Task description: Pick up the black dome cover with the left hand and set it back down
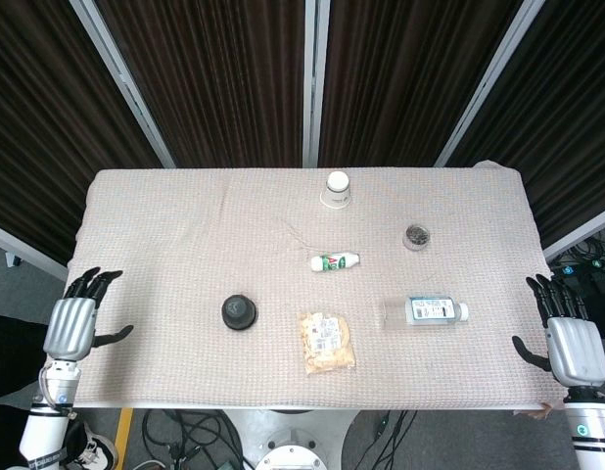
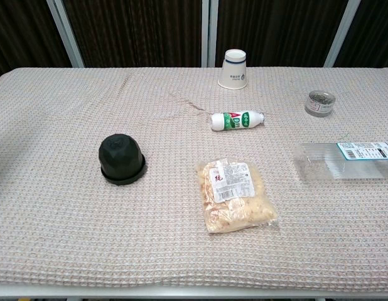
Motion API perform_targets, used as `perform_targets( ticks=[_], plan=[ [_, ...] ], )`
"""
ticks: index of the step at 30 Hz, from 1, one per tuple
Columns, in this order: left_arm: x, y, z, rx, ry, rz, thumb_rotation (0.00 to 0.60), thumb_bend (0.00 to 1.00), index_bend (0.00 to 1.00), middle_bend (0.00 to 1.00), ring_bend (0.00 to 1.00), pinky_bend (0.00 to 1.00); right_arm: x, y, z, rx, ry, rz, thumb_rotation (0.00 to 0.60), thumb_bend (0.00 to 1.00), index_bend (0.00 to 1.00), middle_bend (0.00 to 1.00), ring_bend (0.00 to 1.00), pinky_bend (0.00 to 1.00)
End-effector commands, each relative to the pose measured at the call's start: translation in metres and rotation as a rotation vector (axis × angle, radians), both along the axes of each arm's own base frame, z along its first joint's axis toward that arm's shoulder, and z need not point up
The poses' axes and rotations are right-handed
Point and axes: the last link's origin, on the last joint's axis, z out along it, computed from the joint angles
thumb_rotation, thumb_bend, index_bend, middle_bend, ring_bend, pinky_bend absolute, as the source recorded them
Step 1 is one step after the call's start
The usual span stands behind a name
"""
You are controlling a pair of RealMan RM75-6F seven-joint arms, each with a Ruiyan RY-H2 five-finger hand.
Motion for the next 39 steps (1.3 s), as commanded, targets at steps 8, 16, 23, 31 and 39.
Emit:
perform_targets(
  ticks=[8, 16, 23, 31, 39],
  plan=[
    [0.0, -0.003, -0.002, -0.008, 0.008, -0.004, 0.6, 0.0, 0.17, 0.22, 0.11, 0.19, 0.001, 0.001, 0.004, -0.006, 0.008, 0.007, 0.6, 0.2, 0.02, 0.05, 0.0, 0.01],
    [-0.003, -0.004, -0.012, -0.049, -0.01, -0.001, 0.6, 0.0, 0.17, 0.22, 0.11, 0.19, 0.005, -0.002, 0.008, -0.023, -0.011, 0.019, 0.6, 0.2, 0.02, 0.05, 0.0, 0.01],
    [-0.003, -0.002, -0.029, -0.093, -0.018, 0.001, 0.6, 0.0, 0.16, 0.22, 0.11, 0.19, 0.006, 0.001, 0.01, -0.017, 0.007, 0.027, 0.6, 0.2, 0.02, 0.05, 0.0, 0.01],
    [-0.005, 0.008, -0.056, -0.157, -0.016, 0.011, 0.6, 0.0, 0.13, 0.15, 0.08, 0.19, 0.005, 0.0, 0.014, -0.037, -0.004, 0.028, 0.6, 0.2, 0.02, 0.05, 0.0, 0.01],
    [0.008, 0.023, -0.075, -0.193, -0.059, -0.021, 0.6, 0.0, 0.11, 0.11, 0.06, 0.18, 0.002, -0.002, 0.013, -0.029, 0.0, 0.017, 0.6, 0.2, 0.02, 0.04, 0.0, 0.01]
  ],
)
